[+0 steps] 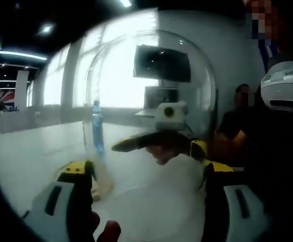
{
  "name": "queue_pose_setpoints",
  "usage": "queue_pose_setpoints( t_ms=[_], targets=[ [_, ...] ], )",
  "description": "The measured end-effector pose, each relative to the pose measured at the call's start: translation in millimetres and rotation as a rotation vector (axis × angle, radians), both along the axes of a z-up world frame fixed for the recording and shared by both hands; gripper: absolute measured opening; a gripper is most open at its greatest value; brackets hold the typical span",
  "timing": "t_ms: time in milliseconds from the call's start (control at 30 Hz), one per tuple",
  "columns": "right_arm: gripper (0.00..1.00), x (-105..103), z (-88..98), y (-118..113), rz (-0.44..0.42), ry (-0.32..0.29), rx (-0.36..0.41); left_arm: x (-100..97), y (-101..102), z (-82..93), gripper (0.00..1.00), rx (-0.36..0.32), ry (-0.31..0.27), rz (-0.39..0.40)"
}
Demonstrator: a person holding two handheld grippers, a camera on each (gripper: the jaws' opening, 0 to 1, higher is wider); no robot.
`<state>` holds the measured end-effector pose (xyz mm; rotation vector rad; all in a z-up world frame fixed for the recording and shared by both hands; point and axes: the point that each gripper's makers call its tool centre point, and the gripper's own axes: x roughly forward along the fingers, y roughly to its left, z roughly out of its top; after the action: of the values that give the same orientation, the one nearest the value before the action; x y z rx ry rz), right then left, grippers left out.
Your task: Open the cover put in the Mizone put the cover back on
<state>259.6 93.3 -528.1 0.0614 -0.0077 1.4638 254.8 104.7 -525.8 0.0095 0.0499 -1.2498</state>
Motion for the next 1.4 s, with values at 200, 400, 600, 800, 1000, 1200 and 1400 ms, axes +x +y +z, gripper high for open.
queue_pose_setpoints(
  t_ms=[200,400,600,800,1000,1200,1400],
  targets=[
    [0.90,0,0.0,-3,0.000,-0.001,-0.016,-1.5,1,0.7,0.78,-0.016,0.001,0.006],
    [0.90,7,15.9,-24,-0.040,-0.019,0.034,-2.9,5,1.4,0.76,-0.027,-0.003,0.021],
    [0.89,5,8.6,-34,-0.076,-0.032,0.020,-4.4,7,2.3,0.76,-0.028,-0.007,0.047],
    [0.69,-5,1.1,-47,-0.068,-0.035,0.023,-4.5,9,1.5,0.73,-0.028,-0.022,0.083],
    [0.61,-9,0.9,-56,-0.089,-0.056,0.018,-5.4,11,2.0,0.72,-0.025,-0.025,0.110],
    [0.54,-7,0.7,-66,-0.115,-0.054,0.034,-14.0,20,7.4,0.66,-0.014,-0.069,0.165],
    [0.50,-4,0.1,-73,-0.145,-0.044,0.055,-22.8,33,15.8,0.56,-0.031,-0.092,0.202]
  ],
)
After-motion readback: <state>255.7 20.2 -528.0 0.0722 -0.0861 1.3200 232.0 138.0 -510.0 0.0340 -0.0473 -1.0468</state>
